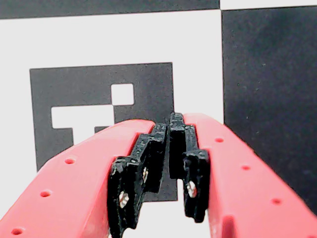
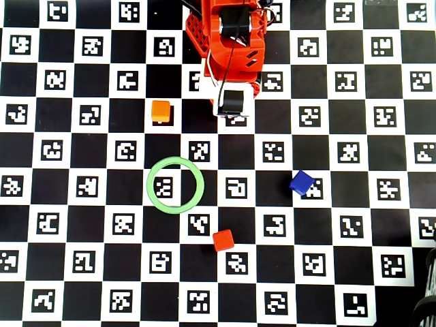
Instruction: Grab the red cube then put it in the green circle then put the blue cube on top and finally the orange cube on top
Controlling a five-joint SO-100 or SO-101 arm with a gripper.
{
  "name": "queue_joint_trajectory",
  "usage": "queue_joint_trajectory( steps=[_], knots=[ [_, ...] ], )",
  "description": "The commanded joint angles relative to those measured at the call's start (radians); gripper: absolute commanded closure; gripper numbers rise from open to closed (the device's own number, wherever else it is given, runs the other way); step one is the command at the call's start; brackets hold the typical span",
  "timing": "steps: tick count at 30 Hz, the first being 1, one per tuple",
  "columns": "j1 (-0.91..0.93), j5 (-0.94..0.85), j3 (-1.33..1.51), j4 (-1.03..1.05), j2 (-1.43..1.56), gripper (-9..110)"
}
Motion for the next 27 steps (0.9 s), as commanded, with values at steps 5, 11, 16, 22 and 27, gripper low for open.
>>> queue_joint_trajectory(
  steps=[5, 11, 16, 22, 27],
  knots=[
    [0.003, -0.008, 0.038, 0.072, 0.048, 108],
    [0.011, -0.009, 0.038, 0.072, 0.048, 108],
    [0.014, 0.003, 0.038, 0.072, 0.048, 108],
    [0.029, 0.173, -0.037, -0.008, -0.035, 108],
    [0.061, 0.390, -0.351, -0.061, -0.295, 108]
  ],
)
